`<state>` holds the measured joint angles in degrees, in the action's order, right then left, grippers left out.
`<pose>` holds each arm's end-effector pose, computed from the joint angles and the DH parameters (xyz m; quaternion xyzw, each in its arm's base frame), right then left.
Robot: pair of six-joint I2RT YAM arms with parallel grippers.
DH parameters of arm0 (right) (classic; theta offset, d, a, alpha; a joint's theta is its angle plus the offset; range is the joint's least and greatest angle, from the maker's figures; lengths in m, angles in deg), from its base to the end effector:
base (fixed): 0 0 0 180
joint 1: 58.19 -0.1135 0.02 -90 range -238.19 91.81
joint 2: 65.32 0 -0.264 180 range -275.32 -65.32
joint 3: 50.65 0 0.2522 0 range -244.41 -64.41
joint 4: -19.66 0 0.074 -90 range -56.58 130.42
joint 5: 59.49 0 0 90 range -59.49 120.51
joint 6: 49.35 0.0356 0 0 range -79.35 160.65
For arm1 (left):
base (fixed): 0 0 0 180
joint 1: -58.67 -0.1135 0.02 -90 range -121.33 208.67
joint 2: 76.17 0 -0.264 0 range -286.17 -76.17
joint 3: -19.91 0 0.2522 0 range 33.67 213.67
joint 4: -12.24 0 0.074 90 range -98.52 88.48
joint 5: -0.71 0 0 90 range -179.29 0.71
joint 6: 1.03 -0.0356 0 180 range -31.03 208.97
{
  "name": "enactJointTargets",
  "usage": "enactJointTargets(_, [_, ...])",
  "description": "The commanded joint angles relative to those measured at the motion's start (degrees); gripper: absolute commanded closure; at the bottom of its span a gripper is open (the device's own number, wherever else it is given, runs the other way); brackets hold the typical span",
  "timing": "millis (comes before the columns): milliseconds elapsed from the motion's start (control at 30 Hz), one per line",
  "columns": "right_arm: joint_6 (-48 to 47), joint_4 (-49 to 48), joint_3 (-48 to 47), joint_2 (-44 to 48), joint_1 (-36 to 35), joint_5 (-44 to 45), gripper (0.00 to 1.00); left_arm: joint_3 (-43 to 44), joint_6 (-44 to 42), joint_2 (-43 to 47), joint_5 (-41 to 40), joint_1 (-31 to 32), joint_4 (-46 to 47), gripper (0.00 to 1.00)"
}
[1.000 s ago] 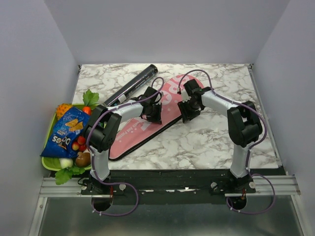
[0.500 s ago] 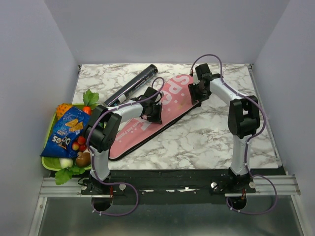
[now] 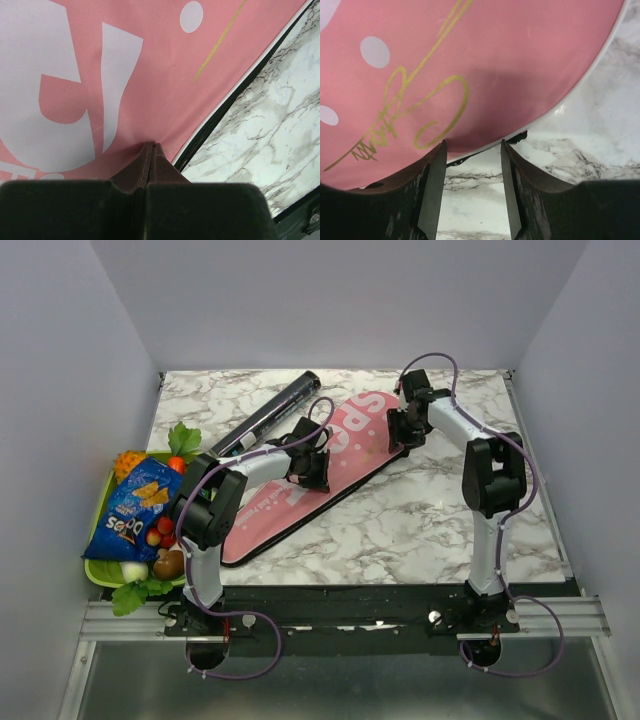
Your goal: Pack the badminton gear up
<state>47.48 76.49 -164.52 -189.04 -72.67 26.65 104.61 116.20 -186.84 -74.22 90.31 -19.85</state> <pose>0.4432 0.1169 0.1894 -0.0721 0.9762 0.0698 0.1924 0.3334 -0.2163 0.1581 0.0727 0.9510 -0.2438 0.1756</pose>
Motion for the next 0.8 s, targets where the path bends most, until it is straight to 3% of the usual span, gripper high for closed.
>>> enactJointTargets(0, [5.38,1.14,3.08,2.43,0.59,-3.17,0.44,-2.21,-1.21,-3.23,-1.10,1.23,-1.54,1.00])
enactJointTargets(333, [2.13,0.00,7.13,5.69,0.68,-4.58,0.45,-1.86,-1.30,-3.14,-0.75,1.23,-1.62,1.00])
enactJointTargets(600, [17.76,-9.49,5.37,1.29,0.59,-3.62,0.44,-1.85,-1.64,-2.09,-1.01,1.58,-1.54,1.00])
enactJointTargets(767, [22.78,-9.06,4.40,0.14,0.94,-0.72,0.43,-2.03,-2.61,-1.04,-1.53,1.58,-1.28,1.00])
